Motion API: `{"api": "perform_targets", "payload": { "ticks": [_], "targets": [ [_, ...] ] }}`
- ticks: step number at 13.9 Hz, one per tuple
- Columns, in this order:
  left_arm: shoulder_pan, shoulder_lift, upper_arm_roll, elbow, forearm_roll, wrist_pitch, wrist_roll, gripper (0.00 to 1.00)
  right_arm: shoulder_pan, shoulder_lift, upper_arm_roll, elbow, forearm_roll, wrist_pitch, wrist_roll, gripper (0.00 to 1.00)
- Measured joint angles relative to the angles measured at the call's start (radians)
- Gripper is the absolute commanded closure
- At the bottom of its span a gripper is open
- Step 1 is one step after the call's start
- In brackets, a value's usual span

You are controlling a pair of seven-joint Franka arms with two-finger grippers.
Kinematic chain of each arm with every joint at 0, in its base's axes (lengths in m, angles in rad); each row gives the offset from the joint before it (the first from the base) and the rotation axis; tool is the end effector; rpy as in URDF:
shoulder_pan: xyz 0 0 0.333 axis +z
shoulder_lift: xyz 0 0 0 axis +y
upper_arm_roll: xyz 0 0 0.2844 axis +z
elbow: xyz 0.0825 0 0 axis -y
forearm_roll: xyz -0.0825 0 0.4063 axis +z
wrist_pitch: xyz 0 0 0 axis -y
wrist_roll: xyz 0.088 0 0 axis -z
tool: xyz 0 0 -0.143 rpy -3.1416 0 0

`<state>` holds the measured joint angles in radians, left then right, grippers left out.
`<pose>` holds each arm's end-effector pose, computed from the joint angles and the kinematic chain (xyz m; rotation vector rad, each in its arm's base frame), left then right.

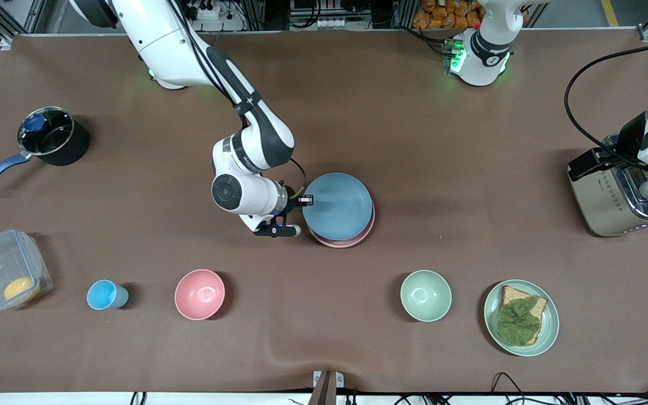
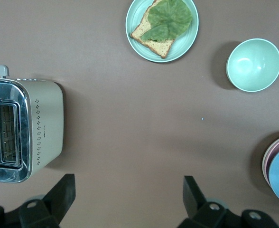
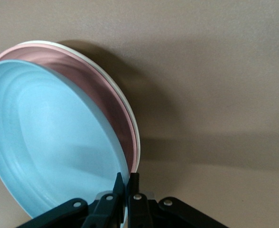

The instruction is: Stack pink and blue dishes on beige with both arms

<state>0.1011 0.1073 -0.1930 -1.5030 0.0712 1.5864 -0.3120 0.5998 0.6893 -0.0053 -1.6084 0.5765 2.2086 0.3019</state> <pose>0.6047 -0.0409 0.5296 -3.0691 -0.3375 0.0175 0.5479 0.4118 0.1488 -2.7542 0.1051 0.3767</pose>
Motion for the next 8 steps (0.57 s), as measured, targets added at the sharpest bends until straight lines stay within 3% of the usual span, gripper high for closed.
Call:
{"api": "perform_targets", "payload": {
  "ticks": [3, 4, 6, 7, 8],
  "targets": [
    [-0.007, 0.000, -0.002, 0.000, 0.000, 0.000, 0.001, 0.00, 0.001, 0.006, 0.000, 0.001, 0.002, 0.015, 0.008, 1.00],
    [-0.010, 0.000, -0.003, 0.000, 0.000, 0.000, 0.001, 0.00, 0.001, 0.007, 0.000, 0.005, 0.005, 0.017, 0.013, 0.91],
    [-0.013, 0.000, -0.006, 0.000, 0.000, 0.000, 0.001, 0.00, 0.003, 0.009, 0.000, 0.015, 0.008, 0.017, 0.021, 0.18],
    [-0.012, 0.000, -0.005, 0.000, 0.000, 0.000, 0.001, 0.00, 0.003, 0.010, 0.000, 0.021, 0.009, 0.017, 0.023, 0.00],
    [-0.011, 0.000, -0.005, 0.000, 0.000, 0.000, 0.001, 0.00, 0.003, 0.010, 0.000, 0.028, 0.009, 0.017, 0.023, 0.00]
  ]
}}
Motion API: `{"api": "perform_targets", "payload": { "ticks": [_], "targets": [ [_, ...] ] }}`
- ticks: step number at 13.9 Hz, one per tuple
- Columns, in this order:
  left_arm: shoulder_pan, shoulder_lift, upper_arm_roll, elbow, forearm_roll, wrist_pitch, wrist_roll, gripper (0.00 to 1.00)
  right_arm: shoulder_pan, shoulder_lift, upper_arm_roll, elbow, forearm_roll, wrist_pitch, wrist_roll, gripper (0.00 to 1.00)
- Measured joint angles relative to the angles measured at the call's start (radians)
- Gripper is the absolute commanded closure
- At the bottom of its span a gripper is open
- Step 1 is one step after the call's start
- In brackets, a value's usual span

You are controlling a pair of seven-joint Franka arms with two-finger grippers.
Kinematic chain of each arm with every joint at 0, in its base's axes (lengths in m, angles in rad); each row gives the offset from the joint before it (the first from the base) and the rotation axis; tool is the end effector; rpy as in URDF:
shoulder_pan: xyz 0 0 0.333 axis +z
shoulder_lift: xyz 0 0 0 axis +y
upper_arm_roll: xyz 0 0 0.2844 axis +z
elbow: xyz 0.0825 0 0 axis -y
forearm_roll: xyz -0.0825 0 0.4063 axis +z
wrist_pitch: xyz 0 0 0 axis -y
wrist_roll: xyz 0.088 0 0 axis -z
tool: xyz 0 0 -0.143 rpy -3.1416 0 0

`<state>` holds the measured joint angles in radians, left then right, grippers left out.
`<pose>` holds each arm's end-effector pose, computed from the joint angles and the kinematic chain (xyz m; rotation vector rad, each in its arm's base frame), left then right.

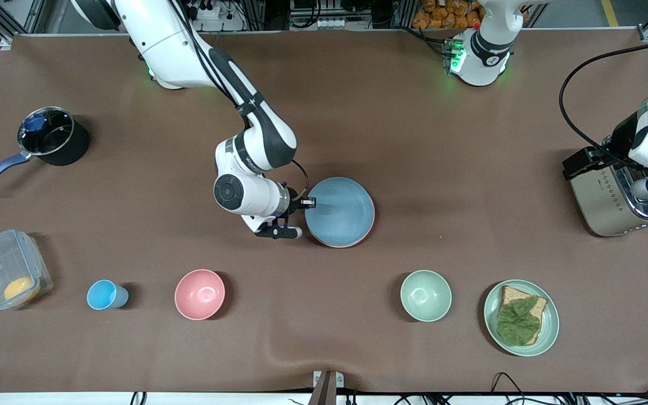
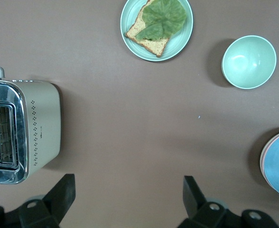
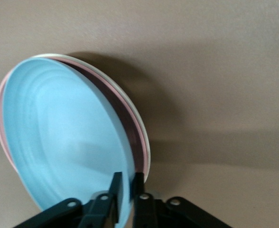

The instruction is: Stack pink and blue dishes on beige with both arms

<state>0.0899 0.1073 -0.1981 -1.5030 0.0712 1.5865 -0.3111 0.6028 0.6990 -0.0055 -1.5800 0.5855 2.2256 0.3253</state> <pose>0.6040 -0.0506 0.5296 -3.0723 -0.3112 0.0167 0.5560 0.4185 0.1560 -2.7387 0.1399 0.3425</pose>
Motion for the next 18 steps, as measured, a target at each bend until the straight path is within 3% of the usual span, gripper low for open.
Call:
{"api": "perform_targets", "payload": {
  "ticks": [4, 7, 10, 15, 18],
  "targets": [
    [0.005, 0.004, 0.002, 0.000, 0.000, 0.001, 0.000, 0.00, -0.002, -0.012, -0.007, 0.038, 0.000, -0.019, 0.000, 0.00],
    [0.004, 0.004, 0.001, 0.001, -0.001, 0.002, 0.000, 0.00, -0.077, -0.091, -0.031, 0.071, -0.001, -0.218, -0.038, 0.00],
    [0.005, 0.004, 0.003, 0.003, -0.001, 0.002, 0.000, 0.00, -0.246, -0.185, -0.041, 0.074, -0.026, -0.441, -0.193, 0.00],
    [0.007, 0.005, 0.007, 0.005, -0.002, 0.002, 0.000, 0.00, -0.427, -0.357, -0.042, 0.018, -0.382, -0.558, -0.271, 0.00],
    [0.008, 0.006, 0.007, 0.007, -0.002, 0.002, 0.000, 0.00, -0.491, -0.537, -0.038, -0.054, -0.502, -0.568, -0.289, 0.00]
  ]
}}
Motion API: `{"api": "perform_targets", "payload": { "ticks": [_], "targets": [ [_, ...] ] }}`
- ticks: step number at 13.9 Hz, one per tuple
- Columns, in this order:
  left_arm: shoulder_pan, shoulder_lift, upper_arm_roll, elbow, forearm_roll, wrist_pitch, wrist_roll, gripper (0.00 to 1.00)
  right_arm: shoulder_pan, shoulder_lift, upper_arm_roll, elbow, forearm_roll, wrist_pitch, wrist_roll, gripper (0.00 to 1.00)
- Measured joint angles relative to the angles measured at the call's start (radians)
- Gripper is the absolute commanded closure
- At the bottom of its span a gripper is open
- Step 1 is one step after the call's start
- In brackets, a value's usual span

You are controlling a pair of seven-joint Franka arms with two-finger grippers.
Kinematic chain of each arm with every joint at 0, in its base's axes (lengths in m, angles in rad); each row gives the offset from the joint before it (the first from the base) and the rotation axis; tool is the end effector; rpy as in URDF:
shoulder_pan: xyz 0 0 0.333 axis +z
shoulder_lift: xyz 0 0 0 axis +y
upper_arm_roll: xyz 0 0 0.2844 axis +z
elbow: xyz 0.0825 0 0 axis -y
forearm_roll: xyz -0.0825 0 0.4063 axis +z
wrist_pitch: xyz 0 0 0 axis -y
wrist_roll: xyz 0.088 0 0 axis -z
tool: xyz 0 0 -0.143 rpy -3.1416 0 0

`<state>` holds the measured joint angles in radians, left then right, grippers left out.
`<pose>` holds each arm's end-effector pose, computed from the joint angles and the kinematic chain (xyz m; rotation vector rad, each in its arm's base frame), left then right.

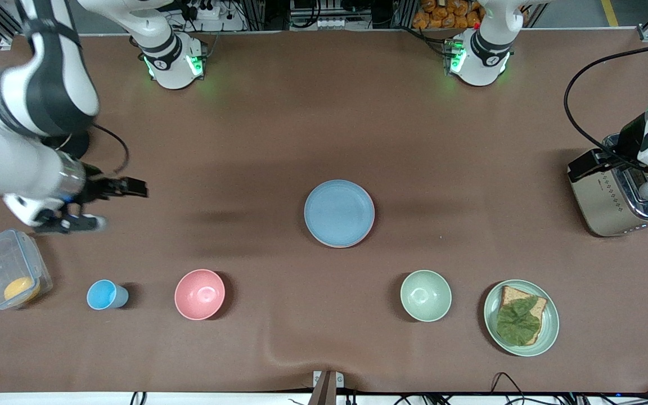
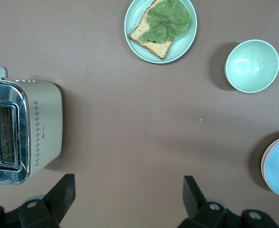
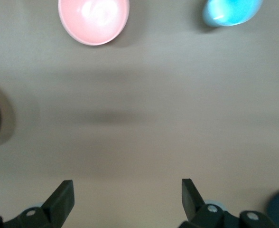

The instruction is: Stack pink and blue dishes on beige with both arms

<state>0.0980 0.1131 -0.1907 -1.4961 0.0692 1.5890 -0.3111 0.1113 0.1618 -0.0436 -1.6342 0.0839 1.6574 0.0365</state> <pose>0.6067 -0.0416 0.5297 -3.0729 -0.3355 0.0127 0.6070 0.0536 0.4368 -3.0652 -0.0279 0.2182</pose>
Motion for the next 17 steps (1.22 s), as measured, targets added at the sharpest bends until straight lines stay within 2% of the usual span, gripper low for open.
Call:
{"api": "perform_targets", "payload": {
  "ticks": [3, 6, 9, 17],
  "targets": [
    [0.001, 0.000, 0.000, 0.001, 0.000, 0.000, 0.000, 0.00, -0.101, -0.142, 0.002, -0.027, -0.012, -0.037, -0.084, 0.00],
    [0.001, 0.000, 0.000, 0.001, -0.001, 0.000, 0.000, 0.00, -0.141, -0.207, 0.015, -0.038, -0.055, -0.074, -0.111, 0.00],
    [0.001, 0.000, 0.000, 0.001, -0.001, 0.000, 0.000, 0.00, -0.141, -0.218, 0.043, -0.036, -0.094, -0.066, -0.110, 0.00],
    [0.001, 0.000, 0.000, 0.001, -0.001, 0.000, 0.000, 0.00, -0.141, -0.199, 0.050, -0.036, -0.104, -0.058, -0.110, 0.00]
  ]
}}
